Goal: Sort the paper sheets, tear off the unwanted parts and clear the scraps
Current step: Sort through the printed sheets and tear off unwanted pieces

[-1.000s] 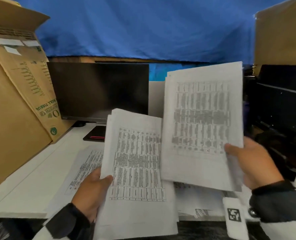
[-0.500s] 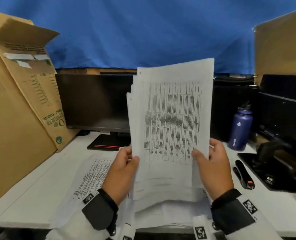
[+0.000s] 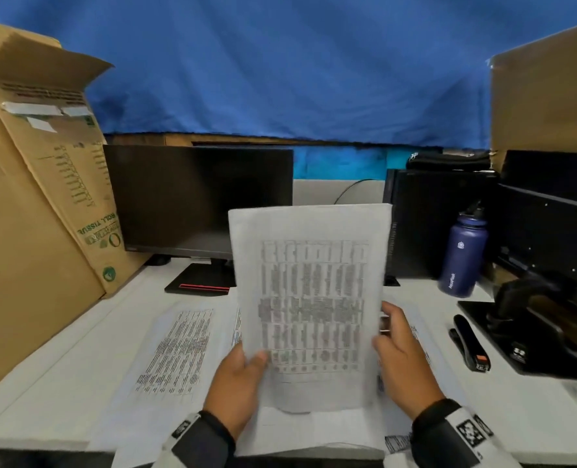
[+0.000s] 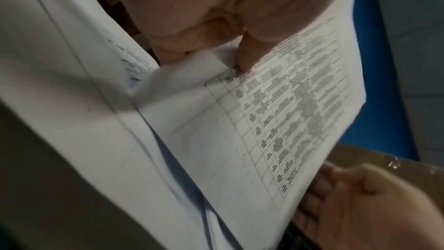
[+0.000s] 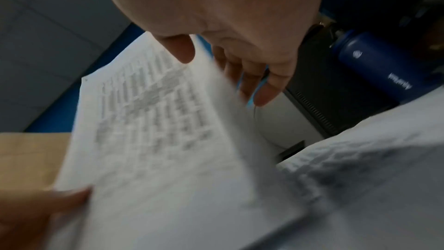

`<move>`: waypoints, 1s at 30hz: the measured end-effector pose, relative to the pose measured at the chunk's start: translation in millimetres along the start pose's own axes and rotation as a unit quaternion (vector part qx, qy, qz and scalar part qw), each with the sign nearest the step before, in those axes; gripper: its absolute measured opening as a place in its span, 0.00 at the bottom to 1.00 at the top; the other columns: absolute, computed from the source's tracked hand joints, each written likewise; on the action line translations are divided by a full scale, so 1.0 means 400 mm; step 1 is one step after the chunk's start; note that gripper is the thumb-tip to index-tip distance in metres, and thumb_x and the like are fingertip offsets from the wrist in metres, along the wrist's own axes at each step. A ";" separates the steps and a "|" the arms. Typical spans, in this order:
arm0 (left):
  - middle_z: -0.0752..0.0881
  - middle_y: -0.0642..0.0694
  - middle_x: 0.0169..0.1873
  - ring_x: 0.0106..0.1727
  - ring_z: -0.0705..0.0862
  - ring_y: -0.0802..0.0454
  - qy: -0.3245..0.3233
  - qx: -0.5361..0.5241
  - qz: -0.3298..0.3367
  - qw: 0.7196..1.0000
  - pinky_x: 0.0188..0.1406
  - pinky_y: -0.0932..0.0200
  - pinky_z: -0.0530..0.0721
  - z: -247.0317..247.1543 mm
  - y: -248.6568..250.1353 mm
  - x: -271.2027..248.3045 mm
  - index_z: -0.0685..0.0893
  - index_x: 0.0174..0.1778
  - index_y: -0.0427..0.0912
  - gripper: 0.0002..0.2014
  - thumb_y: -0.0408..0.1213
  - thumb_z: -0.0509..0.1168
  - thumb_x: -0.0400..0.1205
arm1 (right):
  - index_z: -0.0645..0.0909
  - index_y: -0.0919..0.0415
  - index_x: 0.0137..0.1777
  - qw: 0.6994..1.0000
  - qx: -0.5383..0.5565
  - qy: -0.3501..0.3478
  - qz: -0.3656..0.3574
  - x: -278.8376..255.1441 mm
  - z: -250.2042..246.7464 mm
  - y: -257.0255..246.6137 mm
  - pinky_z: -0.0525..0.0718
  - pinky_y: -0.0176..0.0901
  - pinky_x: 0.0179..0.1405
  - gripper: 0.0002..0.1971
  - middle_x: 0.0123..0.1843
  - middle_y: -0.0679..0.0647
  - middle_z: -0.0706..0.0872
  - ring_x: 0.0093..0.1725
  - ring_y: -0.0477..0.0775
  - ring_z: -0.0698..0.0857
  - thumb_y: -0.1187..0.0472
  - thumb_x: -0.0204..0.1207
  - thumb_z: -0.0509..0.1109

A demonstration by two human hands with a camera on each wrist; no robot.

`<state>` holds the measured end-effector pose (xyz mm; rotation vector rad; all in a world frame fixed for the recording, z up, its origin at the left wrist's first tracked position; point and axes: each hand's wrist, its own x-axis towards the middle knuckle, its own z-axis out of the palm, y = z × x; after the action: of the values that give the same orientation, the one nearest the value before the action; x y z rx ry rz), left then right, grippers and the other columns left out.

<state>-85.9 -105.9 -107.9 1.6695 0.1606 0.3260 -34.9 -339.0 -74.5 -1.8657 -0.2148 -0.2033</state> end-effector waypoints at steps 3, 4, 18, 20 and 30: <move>0.93 0.55 0.52 0.58 0.90 0.52 0.083 -0.054 -0.021 0.995 0.60 0.49 0.84 -0.051 0.002 0.008 0.88 0.58 0.52 0.12 0.34 0.61 0.88 | 0.77 0.44 0.62 0.981 -0.177 -0.005 0.082 0.067 -0.063 0.075 0.80 0.48 0.62 0.13 0.65 0.51 0.83 0.62 0.54 0.83 0.59 0.80 0.64; 0.93 0.55 0.52 0.57 0.90 0.51 0.108 -0.074 -0.023 0.991 0.59 0.49 0.84 -0.072 0.003 0.010 0.88 0.56 0.53 0.12 0.33 0.61 0.88 | 0.77 0.50 0.65 0.958 -0.255 -0.030 0.129 0.090 -0.082 0.103 0.80 0.47 0.61 0.16 0.66 0.54 0.82 0.63 0.57 0.82 0.55 0.77 0.66; 0.92 0.43 0.53 0.53 0.90 0.38 0.200 -0.053 -0.119 0.971 0.61 0.34 0.84 -0.275 -0.086 -0.051 0.86 0.59 0.46 0.09 0.36 0.67 0.84 | 0.84 0.64 0.53 0.922 -0.325 -0.095 0.190 0.187 -0.099 0.155 0.83 0.41 0.42 0.08 0.49 0.59 0.89 0.50 0.59 0.88 0.66 0.75 0.69; 0.92 0.43 0.50 0.52 0.89 0.38 0.201 -0.033 -0.121 0.972 0.60 0.35 0.84 -0.284 -0.085 -0.058 0.86 0.57 0.46 0.08 0.35 0.67 0.84 | 0.84 0.60 0.54 0.957 -0.247 -0.028 0.147 0.173 -0.127 0.114 0.80 0.41 0.39 0.08 0.48 0.58 0.89 0.46 0.58 0.87 0.67 0.77 0.69; 0.94 0.46 0.48 0.50 0.93 0.42 0.091 -0.017 -0.123 0.988 0.58 0.37 0.87 -0.202 0.001 -0.062 0.86 0.58 0.50 0.11 0.33 0.64 0.85 | 0.85 0.50 0.63 0.977 0.173 -0.053 0.110 0.015 -0.117 -0.061 0.84 0.59 0.62 0.14 0.56 0.51 0.93 0.57 0.57 0.92 0.65 0.81 0.70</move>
<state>-134.0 -36.5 -102.8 1.5656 0.4911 0.2930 -36.7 -376.0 -36.7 -1.5391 -0.1059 0.0829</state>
